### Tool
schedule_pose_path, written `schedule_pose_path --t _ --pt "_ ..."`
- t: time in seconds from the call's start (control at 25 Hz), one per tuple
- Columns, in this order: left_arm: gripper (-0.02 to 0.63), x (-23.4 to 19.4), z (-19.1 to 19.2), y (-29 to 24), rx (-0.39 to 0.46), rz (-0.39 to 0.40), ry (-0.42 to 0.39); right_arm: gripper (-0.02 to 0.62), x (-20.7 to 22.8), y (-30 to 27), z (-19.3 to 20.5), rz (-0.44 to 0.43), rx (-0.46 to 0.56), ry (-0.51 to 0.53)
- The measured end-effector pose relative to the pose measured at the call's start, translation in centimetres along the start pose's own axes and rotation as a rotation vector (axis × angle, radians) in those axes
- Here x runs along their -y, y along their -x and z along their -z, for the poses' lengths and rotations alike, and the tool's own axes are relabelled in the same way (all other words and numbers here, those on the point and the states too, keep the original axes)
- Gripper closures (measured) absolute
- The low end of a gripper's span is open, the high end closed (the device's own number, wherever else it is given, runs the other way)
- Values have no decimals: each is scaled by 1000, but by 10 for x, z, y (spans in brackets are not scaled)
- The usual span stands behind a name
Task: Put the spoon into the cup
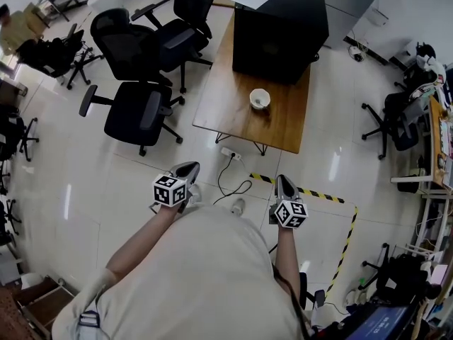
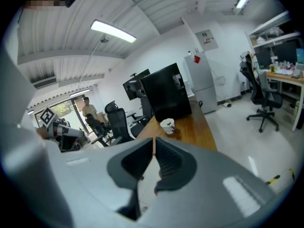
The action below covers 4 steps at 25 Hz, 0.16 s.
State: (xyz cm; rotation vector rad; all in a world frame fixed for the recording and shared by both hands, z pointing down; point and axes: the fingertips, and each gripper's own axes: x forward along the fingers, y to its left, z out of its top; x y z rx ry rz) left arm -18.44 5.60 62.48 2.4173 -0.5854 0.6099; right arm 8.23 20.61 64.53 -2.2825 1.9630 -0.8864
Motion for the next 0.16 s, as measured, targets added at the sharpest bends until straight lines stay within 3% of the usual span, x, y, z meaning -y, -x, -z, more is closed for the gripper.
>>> schedule_pose_path --t 0.16 --pt "606 9 -3 -10 -6 8 -13 586 10 0 -3 -2 9 -11"
